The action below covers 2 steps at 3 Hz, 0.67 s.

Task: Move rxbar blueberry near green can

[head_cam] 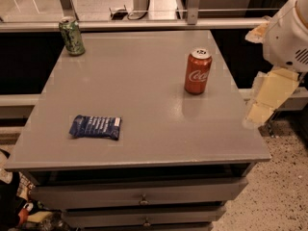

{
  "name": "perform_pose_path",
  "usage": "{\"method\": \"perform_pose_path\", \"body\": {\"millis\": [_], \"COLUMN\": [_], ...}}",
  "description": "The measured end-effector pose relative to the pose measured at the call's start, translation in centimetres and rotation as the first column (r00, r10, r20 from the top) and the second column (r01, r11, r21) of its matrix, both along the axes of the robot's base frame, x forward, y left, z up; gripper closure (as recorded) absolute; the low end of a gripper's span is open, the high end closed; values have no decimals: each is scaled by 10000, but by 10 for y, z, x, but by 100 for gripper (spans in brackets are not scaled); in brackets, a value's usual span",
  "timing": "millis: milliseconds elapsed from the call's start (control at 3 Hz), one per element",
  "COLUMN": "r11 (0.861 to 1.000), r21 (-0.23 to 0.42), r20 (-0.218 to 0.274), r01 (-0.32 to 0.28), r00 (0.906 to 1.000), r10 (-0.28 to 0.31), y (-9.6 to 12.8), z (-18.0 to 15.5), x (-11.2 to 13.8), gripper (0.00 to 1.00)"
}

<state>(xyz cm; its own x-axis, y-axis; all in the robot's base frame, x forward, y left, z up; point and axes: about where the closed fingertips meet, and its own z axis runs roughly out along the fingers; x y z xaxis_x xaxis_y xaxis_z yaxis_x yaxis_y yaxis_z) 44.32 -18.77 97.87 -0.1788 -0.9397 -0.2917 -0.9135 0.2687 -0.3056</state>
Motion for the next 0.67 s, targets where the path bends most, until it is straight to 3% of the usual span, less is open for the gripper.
{"method": "perform_pose_path", "body": {"millis": [333, 667], "r11": [9964, 9600], "r21": [775, 2743], "r20": [-242, -32], "r01": [-343, -560], "r00": [9990, 9982], "r10": [363, 591], "y": [28, 71], "z": [-20, -42], "x": [-2, 7], "gripper": [0, 0]}}
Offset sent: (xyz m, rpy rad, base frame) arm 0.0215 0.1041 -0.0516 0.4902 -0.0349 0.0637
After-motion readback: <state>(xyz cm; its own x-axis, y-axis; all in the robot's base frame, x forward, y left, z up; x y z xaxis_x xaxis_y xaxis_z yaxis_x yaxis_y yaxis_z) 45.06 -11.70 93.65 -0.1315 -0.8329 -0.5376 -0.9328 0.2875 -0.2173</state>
